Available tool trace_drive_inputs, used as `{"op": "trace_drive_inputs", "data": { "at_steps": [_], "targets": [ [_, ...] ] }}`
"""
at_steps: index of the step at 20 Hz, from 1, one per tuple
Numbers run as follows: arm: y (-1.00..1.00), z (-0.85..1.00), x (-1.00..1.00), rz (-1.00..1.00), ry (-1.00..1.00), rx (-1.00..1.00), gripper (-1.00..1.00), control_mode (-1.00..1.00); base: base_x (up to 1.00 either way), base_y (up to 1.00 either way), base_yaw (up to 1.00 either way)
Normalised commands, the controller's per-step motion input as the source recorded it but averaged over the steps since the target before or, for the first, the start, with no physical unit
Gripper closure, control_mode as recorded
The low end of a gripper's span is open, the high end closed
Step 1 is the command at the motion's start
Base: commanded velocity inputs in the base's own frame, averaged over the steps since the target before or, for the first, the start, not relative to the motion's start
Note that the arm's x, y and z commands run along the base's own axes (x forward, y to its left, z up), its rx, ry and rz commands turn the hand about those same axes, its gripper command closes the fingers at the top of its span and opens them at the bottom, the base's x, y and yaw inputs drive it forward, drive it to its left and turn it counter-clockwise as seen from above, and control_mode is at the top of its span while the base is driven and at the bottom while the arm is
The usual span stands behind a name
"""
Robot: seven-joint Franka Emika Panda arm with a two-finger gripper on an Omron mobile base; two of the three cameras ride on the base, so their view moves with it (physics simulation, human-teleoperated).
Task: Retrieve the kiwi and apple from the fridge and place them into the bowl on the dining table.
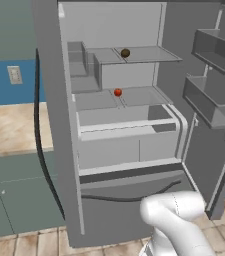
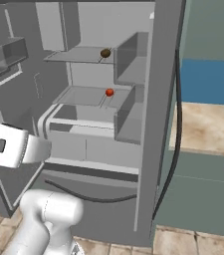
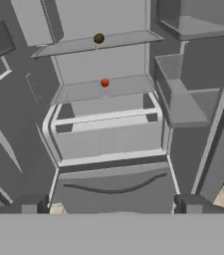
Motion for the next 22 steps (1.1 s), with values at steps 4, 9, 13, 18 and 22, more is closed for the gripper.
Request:
{"op": "trace_drive_inputs", "data": {
  "at_steps": [4, 9, 13, 18, 22],
  "targets": [
    [0.0, 0.0, 0.0, 0.0, 0.0, 0.0, -1.0, 1.0, 0.61, 0.0, 0.0],
    [0.0, 0.0, 0.0, 0.0, 0.0, 0.0, -1.0, 1.0, 0.76, 0.0, 0.0],
    [0.0, 0.0, 0.0, 0.0, 0.0, 0.0, -1.0, 1.0, 1.0, 0.03, 0.0],
    [0.0, 0.0, 0.0, 0.0, 0.0, 0.0, -1.0, 1.0, 1.0, 0.11, 0.0],
    [0.0, 0.0, 0.0, 0.0, 0.0, 0.0, -1.0, 1.0, 0.86, 0.28, 0.0]
  ]
}}
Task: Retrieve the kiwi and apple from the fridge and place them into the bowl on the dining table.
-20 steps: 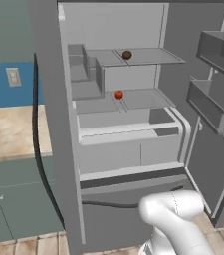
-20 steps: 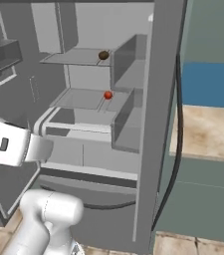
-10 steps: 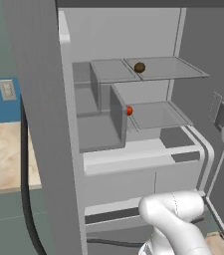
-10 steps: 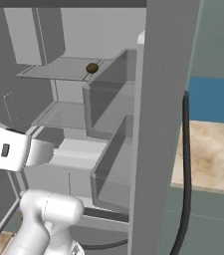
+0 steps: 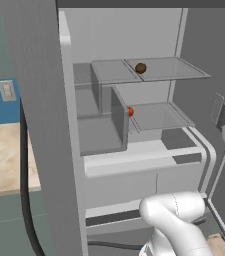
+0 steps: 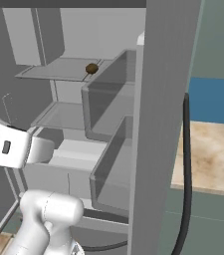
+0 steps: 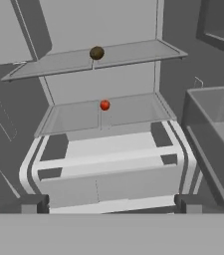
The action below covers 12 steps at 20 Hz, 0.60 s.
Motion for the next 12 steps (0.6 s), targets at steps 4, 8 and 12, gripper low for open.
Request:
{"op": "trace_drive_inputs", "data": {
  "at_steps": [4, 8, 12],
  "targets": [
    [0.15, -0.03, 0.56, 0.0, 0.0, 0.0, -1.0, -1.0, 0.19, 0.06, 0.0],
    [0.34, -0.01, 0.55, 0.0, 0.04, 0.0, -1.0, -1.0, 0.0, 0.0, 0.0],
    [0.19, 0.0, 0.43, 0.0, 0.0, 0.0, -1.0, -1.0, 0.0, 0.0, 0.0]
  ]
}}
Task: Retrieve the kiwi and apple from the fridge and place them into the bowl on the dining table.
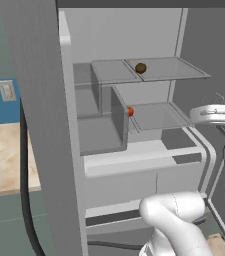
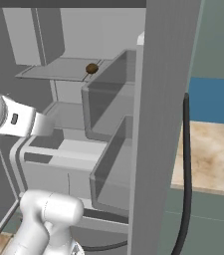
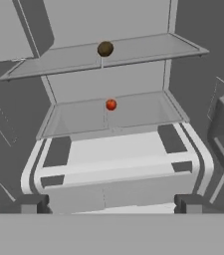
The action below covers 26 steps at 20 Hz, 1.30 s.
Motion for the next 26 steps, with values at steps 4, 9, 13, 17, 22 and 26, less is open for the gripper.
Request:
{"op": "trace_drive_inputs", "data": {
  "at_steps": [4, 9, 13, 17, 22, 26],
  "targets": [
    [0.01, 0.0, 0.61, 0.0, 0.0, 0.0, -1.0, -1.0, 0.0, 0.0, 0.0],
    [0.0, 0.0, 0.62, 0.0, 0.04, 0.03, -1.0, -1.0, 0.0, 0.0, 0.0],
    [0.0, 0.0, 0.77, 0.0, 0.07, 0.0, -1.0, -1.0, 0.0, 0.0, 0.0],
    [0.0, 0.0, 0.63, 0.0, 0.01, 0.0, -1.0, -1.0, 0.0, 0.0, 0.0],
    [0.0, 0.0, 0.64, 0.0, 0.0, 0.0, -1.0, -1.0, 0.0, 0.0, 0.0],
    [0.0, 0.0, 0.63, 0.0, -0.07, -0.02, -1.0, -1.0, 0.0, 0.0, 0.0]
  ]
}}
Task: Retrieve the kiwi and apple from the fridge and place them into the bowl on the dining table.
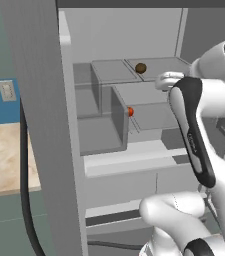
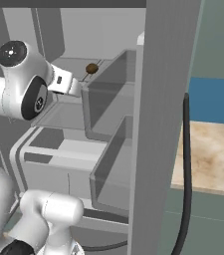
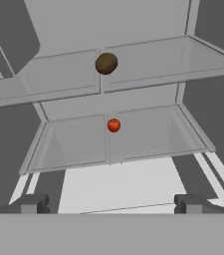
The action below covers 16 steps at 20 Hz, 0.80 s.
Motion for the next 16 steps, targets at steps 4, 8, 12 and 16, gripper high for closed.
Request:
{"op": "trace_drive_inputs", "data": {
  "at_steps": [4, 8, 12, 16],
  "targets": [
    [0.0, 0.0, 0.6, 0.0, -0.02, -0.01, -1.0, -1.0, 0.0, 0.0, 0.0],
    [0.0, 0.0, 0.54, 0.0, 0.0, 0.0, -1.0, -1.0, 0.0, 0.0, 0.0],
    [0.0, 0.01, 0.47, 0.0, 0.0, 0.0, -1.0, -1.0, 0.0, 0.0, 0.0],
    [0.0, 0.01, 0.44, 0.0, 0.02, 0.0, -1.0, -1.0, 0.0, 0.0, 0.0]
  ]
}}
